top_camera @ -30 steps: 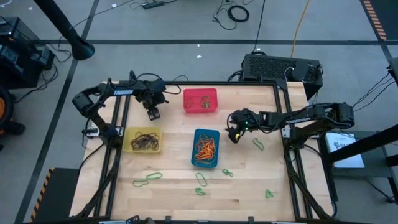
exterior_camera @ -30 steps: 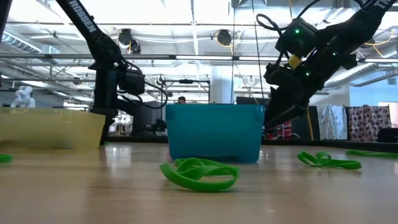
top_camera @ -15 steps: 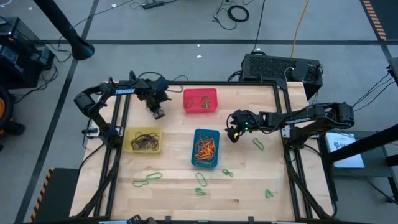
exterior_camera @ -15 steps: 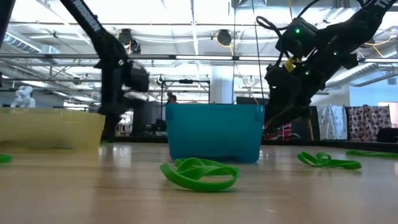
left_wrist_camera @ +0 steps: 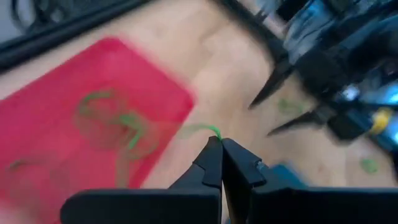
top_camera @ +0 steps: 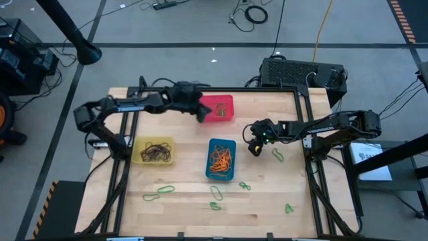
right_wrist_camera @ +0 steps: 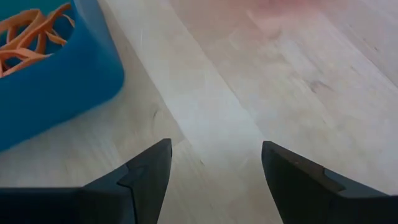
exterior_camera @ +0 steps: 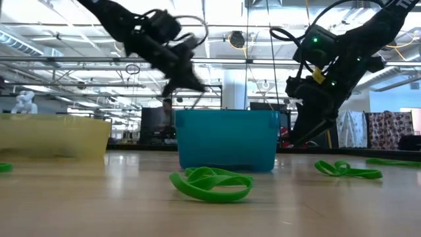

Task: Sort rubber bands into baskets
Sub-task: Put the green rubber band into the red bin

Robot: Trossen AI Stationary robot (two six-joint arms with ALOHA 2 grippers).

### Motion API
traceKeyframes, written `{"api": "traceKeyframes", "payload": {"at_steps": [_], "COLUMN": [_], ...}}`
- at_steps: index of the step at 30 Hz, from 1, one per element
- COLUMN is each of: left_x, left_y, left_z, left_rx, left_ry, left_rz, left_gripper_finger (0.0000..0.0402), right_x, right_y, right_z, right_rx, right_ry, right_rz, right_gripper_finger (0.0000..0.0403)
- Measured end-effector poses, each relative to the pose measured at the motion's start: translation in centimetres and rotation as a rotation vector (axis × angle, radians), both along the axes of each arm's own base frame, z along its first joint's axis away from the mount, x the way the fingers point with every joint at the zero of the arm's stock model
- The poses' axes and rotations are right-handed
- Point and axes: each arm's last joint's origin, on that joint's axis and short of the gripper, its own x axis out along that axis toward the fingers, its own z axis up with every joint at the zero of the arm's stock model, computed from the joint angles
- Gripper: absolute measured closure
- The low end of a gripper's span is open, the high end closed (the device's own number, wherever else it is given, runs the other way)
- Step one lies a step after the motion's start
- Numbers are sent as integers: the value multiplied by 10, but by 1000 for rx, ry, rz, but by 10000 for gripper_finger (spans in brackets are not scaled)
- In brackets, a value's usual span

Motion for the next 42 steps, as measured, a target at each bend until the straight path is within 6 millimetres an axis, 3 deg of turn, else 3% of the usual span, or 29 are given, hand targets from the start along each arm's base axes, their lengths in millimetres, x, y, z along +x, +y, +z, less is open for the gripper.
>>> {"api": "traceKeyframes", "payload": {"at_steps": [7,12,17,24,32,37,42], "left_x": [43,58,56,53,51,57,72], "left_y": [9,16,21,22,38,34,-17], "left_z": [-10,-21,-23,-20,3,27,32], "left_rx": [9,-7,-32,-39,-11,-174,-460], "left_ry": [15,58,115,207,196,106,85], "left_rz": [89,89,102,175,248,13,-341], "left_gripper_finger": [400,400,391,324,294,293,292], "right_x": [0,0,0,-1,-6,-8,-9], "right_y": [0,-1,-1,0,1,2,2], "right_z": [0,0,0,-1,-4,-6,-6], "right_rx": [-3,-17,-13,10,4,13,18], "right_ry": [-3,7,6,16,82,111,113], "right_rz": [1,20,23,40,67,64,57], "right_gripper_finger": [161,161,161,161,161,161,161]}}
